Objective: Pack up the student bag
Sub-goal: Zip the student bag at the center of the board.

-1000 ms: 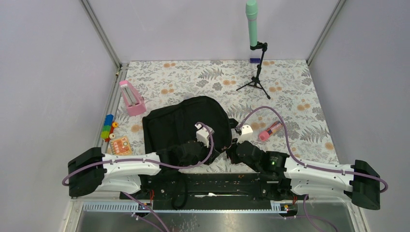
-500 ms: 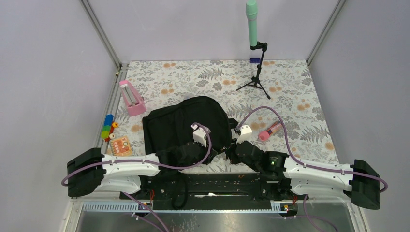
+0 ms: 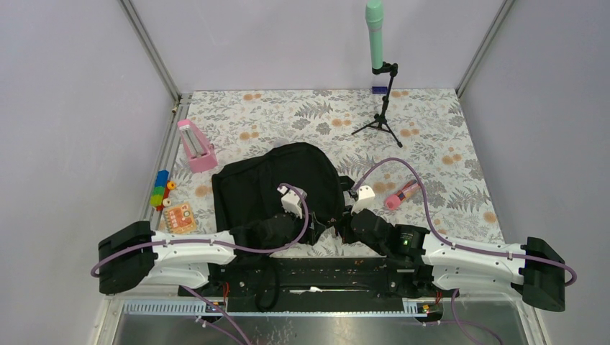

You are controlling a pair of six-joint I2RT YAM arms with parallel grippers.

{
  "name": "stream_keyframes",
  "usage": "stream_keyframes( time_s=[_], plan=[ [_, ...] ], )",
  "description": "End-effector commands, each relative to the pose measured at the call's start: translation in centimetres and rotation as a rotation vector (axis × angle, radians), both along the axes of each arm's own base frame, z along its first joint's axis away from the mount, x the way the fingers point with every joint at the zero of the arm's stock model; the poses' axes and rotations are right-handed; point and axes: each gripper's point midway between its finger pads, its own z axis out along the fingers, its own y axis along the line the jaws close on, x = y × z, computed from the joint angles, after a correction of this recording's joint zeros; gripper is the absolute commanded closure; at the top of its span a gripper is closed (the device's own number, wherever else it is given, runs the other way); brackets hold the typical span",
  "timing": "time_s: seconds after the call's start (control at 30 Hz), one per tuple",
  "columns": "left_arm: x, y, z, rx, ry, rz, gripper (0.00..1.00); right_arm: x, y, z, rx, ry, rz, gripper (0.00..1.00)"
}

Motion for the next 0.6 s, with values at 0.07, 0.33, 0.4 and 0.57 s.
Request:
stream_keyframes(
  time_s=[0.07, 0.33, 0.4, 0.57],
  plan=[
    [1.46, -0.58, 0.41, -0.007, -0.077, 0.012, 0.50, 0.11, 0.09, 0.31, 0.014, 0.000, -0.007, 1.00],
    [1.67, -0.54, 0.52, -0.016, -0.079, 0.027, 0.74, -0.05, 0.06, 0.03, 0.014, 0.010, -0.006, 1.00],
    [1.69, -0.36, 0.58, -0.020, -0.083, 0.032, 0.78, -0.07, 0.12, -0.01, 0.014, 0.012, -0.004, 1.00],
    [1.41, -0.37, 0.59, -0.018, -0.087, 0.011, 0.98, -0.12, 0.38, -0.02, 0.018, 0.016, 0.002, 1.00]
  ],
)
